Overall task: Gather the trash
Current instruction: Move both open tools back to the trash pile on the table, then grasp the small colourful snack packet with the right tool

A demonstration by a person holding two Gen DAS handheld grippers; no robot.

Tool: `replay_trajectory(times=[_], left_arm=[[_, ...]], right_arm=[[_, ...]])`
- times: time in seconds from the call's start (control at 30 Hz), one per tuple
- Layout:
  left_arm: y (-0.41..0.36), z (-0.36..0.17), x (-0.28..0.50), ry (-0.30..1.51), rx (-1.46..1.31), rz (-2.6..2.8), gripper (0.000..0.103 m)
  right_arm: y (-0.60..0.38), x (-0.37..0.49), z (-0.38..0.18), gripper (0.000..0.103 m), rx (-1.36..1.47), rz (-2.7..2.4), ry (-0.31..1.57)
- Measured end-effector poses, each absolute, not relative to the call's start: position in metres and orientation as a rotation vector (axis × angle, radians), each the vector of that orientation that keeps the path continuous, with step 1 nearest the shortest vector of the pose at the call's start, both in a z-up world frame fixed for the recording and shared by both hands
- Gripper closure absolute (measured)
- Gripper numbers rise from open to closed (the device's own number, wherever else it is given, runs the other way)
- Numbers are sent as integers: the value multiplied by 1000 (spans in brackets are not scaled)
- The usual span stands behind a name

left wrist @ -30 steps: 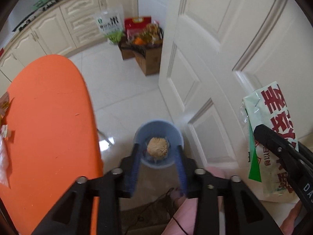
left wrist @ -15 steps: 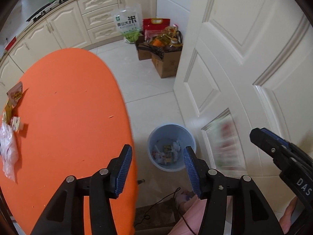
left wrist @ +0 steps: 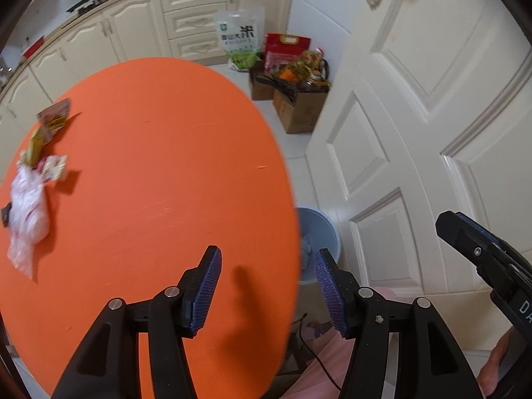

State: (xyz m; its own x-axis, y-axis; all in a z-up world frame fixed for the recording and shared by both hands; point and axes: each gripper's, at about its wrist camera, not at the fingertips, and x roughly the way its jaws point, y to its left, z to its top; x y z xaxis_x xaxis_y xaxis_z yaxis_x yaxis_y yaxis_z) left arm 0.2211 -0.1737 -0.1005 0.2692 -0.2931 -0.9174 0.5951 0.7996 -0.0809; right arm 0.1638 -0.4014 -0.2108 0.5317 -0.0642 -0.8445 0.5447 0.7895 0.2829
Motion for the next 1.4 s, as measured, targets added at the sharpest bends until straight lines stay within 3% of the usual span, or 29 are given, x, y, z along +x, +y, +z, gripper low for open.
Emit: replay_trajectory(times=[0.03,0.1,0.17,0.47,0.6,1.13,1.27,1.4], left_arm=[[-164,-98,222,1146,297,-601,47],[-142,-92,223,1135,277,-583,42],[-125,-89,224,1126,257,-562,42],[-22,-74,245,1085,142,-390,40],[22,-69,252,1050,118,-290,34],[147,-80,293,1093,-31,-80,33],[166,-89,309,1110,-82,-55,33],[175,-96,323,1129,-104,-48,33]], right_arm=[[-395,168,-208,62,557,-379,951],[-380,176,-203,43,531,-370,952],[-363,189,-197,33,496,-350,941],[-292,255,-194,23,414,-210,978],[-255,287,-197,22,382,-148,1004],[-179,404,-223,22,259,-6,1108],[-178,436,-242,37,254,21,1163],[-174,461,-259,38,205,26,1206]])
